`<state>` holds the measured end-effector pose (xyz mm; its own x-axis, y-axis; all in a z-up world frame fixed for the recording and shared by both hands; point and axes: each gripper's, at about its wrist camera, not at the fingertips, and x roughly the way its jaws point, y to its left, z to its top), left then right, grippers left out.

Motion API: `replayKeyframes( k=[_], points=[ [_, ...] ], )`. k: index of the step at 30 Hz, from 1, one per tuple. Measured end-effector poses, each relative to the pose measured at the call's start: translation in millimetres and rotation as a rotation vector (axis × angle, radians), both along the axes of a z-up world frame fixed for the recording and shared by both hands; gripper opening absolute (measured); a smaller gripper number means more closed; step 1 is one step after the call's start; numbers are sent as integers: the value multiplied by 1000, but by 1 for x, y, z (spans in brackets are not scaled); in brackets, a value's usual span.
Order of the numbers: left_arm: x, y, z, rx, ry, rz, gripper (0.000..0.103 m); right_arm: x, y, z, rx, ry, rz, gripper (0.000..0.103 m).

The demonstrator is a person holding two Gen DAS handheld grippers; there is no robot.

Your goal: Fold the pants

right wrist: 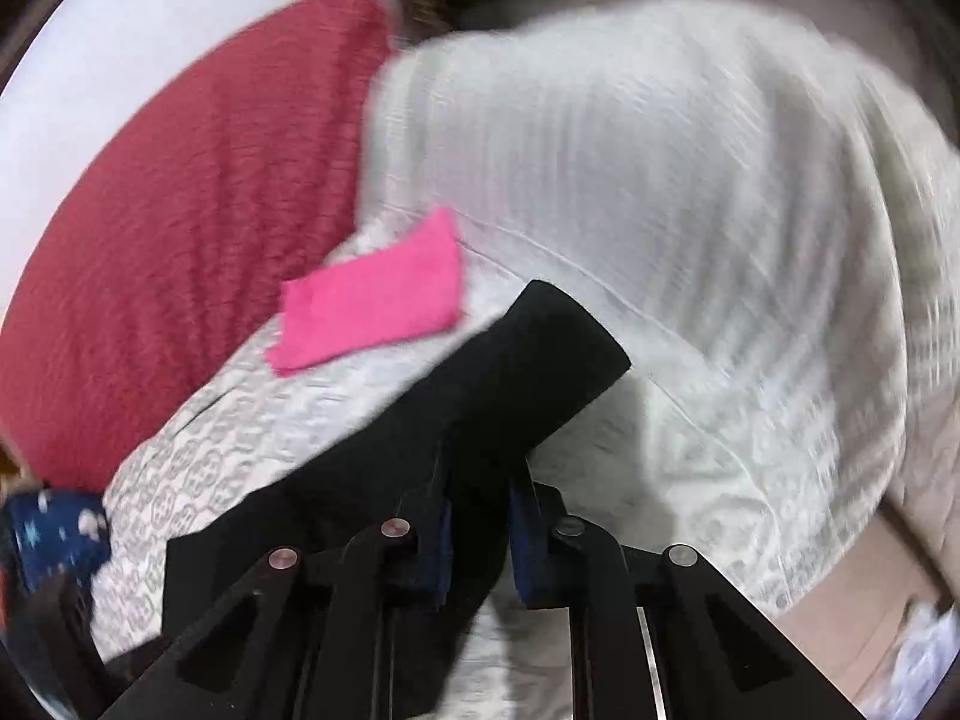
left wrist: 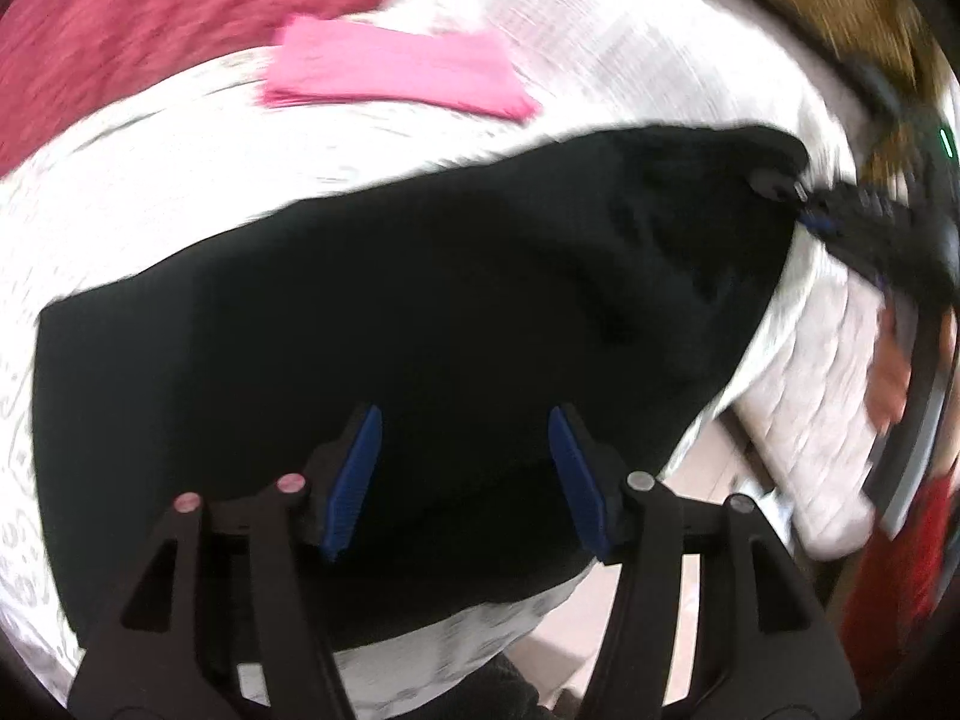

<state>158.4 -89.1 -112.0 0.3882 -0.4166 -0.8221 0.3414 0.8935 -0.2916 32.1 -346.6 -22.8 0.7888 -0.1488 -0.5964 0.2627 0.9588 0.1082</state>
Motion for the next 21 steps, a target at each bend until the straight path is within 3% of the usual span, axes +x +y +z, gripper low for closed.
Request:
replayKeyframes(
  k=[3, 6, 8, 11, 15, 18, 21],
  points=[
    [6, 55, 4, -73, 18, 129, 59, 2, 50, 10, -107, -45, 100, 14],
    [8, 103, 0, -134, 49, 240, 59, 7, 121, 2, -238, -54, 269, 14],
    [7, 138, -8, -216, 91, 312, 59, 11, 162, -16, -319, -22, 383, 14],
    [2, 169, -20, -271, 119, 384, 60, 17, 221, -70, -431, 109, 554, 14],
    [-9, 191, -42, -437, 213, 397, 60, 21, 242, -128, -441, 275, 616, 14],
    [-9, 190, -47, -468, 226, 369, 66, 18, 244, -137, -497, 263, 609, 14],
    [-2, 183, -45, -515, 245, 324, 73, 19, 239, -133, -476, 263, 604, 14]
  ],
)
